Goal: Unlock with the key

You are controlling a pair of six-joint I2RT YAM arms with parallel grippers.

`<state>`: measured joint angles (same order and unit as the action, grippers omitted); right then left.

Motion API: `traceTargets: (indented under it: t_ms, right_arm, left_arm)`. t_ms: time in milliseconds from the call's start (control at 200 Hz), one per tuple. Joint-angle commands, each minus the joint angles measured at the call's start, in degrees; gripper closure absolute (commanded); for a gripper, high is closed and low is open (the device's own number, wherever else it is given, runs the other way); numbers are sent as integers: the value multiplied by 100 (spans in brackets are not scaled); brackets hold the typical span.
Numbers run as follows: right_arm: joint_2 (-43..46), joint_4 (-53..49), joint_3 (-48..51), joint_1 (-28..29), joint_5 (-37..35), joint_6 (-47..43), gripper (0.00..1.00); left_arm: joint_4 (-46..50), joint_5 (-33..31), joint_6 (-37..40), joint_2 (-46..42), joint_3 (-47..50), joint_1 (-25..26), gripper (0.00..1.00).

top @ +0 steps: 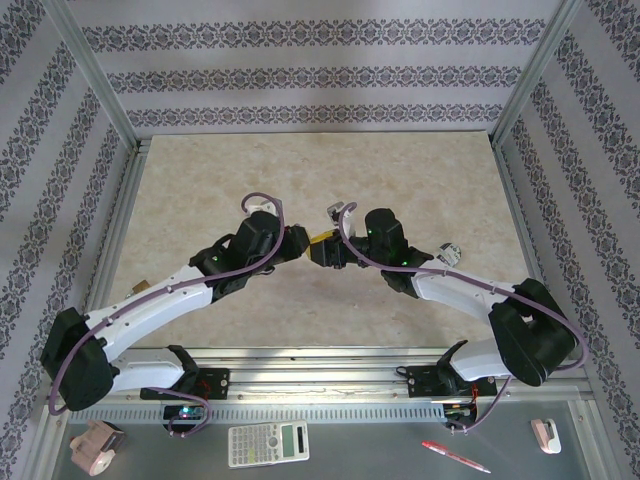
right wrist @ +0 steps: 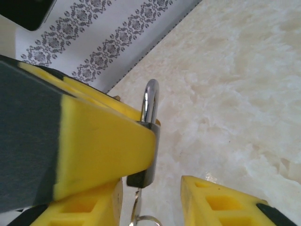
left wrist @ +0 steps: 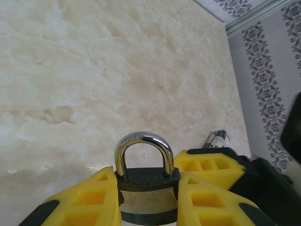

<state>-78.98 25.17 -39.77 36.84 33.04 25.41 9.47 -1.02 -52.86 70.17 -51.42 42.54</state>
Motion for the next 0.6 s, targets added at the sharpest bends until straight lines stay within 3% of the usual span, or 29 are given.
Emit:
traceTargets:
  t_ms: [0,280,595]
  right_arm:
    - [230,745,69,-40,357,87,60]
    - [281,681,320,28,215,69,60]
    - [-227,770,176,194,211,140,66]
  left_arm:
    - [612,80,293,186,-189,-87,100]
    - [463,28,272,261,-221,-174,100]
    - [371,66,206,191,-150,-176,100]
